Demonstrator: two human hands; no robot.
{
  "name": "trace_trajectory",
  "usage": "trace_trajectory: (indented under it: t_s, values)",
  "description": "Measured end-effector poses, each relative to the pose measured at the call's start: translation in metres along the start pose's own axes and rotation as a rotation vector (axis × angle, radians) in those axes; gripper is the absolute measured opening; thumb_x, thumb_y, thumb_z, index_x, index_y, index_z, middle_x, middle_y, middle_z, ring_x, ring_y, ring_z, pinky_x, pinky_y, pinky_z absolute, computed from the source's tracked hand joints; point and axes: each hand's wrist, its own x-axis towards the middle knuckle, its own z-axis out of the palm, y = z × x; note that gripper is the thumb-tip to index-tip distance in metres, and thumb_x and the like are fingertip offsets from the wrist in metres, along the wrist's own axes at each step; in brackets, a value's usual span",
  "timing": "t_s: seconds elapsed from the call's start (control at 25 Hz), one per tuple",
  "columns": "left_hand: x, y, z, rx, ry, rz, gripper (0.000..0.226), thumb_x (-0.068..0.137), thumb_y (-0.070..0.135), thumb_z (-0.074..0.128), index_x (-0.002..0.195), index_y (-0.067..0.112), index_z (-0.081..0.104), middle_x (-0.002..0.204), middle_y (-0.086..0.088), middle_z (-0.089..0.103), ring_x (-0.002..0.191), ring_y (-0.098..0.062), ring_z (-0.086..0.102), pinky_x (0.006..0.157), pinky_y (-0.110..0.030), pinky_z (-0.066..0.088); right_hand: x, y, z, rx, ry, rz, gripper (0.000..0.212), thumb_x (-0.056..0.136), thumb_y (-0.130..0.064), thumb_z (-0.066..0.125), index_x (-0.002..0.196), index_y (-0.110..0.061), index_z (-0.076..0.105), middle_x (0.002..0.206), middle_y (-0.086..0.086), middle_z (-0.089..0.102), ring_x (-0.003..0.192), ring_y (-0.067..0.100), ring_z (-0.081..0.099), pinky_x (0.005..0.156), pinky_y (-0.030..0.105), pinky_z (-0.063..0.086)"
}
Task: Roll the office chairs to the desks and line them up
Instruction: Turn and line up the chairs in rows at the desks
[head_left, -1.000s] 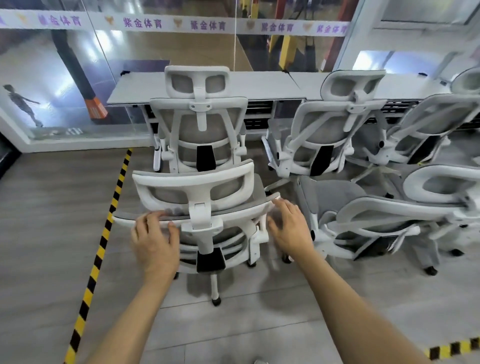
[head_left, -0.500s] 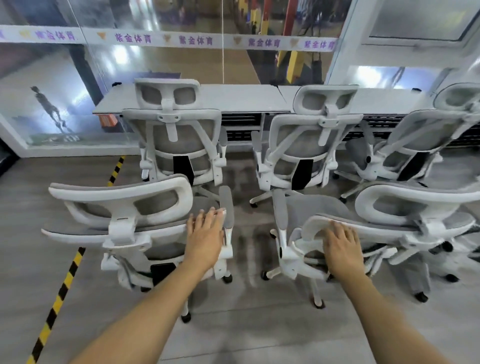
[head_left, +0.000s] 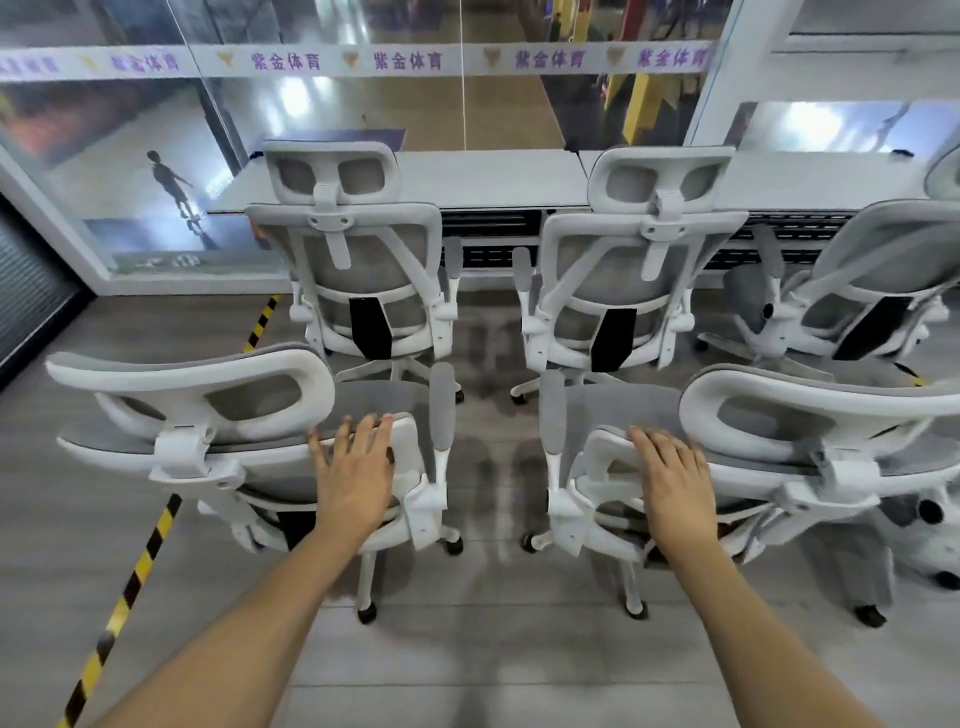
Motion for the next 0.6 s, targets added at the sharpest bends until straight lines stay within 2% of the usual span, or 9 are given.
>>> trace_trajectory:
  t_s: [0.28,0.6]
  values:
    - [0.000,-0.005,0.002,-0.005,-0.021,0.018,0.062,0.094,0.024,0.056,0.152,0.024,0.035,0.152,-0.003,0.043,0.146,-0.032,0.031,0.118,-0.067,0.005,0.004,0.022,0.005,0.043,0.046,-0.050,0.073,0.070,0.011,0.064,0.135,-0.019,0.053,0.112,0.003,0.057,0.109,0.028,0.055,0.117,0.048,0.029]
    - [-0.009,-0.005,-0.006,-0.023,-0.039,0.005,0.061,0.094,0.026,0.054,0.151,0.027,0.033,0.152,0.000,0.041,0.147,-0.030,0.028,0.119,-0.064,0.003,-0.004,0.032,0.002,0.060,0.056,-0.029,0.074,0.067,0.014,0.064,0.134,-0.019,0.055,0.111,0.004,0.058,0.108,0.029,0.056,0.115,0.050,0.031]
